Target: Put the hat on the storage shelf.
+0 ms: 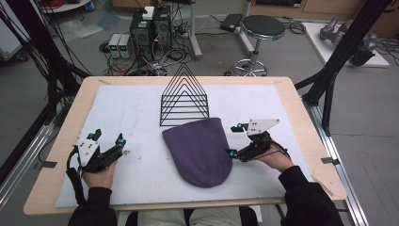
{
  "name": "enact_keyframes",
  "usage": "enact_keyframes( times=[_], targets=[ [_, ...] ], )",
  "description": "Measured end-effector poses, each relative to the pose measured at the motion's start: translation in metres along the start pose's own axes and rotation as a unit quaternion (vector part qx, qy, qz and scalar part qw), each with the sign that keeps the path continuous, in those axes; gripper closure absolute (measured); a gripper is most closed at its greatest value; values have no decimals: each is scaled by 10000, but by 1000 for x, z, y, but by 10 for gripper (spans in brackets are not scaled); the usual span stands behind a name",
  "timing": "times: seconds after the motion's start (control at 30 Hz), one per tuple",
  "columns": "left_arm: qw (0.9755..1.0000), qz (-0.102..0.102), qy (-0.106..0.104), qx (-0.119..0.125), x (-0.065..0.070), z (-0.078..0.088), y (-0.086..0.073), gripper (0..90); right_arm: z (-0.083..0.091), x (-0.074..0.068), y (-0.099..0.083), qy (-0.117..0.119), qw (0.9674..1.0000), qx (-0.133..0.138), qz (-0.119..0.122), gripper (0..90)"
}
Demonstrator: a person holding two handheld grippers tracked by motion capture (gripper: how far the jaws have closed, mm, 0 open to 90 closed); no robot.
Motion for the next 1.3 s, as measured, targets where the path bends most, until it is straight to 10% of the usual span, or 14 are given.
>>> enact_keyframes(
  times=[0.47,0.7,1.03,1.3],
  targets=[
    [10000,54,3,-16,-1,-1,-1,237,-6,-22,-2,1016,9882,-655,940,121],
    [10000,77,-2,-37,-1,-1,-2,238,-10,-39,-12,1532,9735,-973,1388,121],
    [10000,42,-23,-45,1,-2,-2,238,-13,-54,-38,2054,9435,-1767,1909,121],
    [10000,58,-23,-56,1,-2,-2,239,-19,-57,-44,2077,9333,-1873,2251,122]
  ],
)
Point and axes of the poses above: each handheld gripper's, and its own axes: z roughly backward along the jaws, y roughly out of its top, x roughly to its right, the point moved 9 cm from there along -z, roughly forward along the jaws, and after that the axes turned 8 degrees about x, right-handed, at the moved point
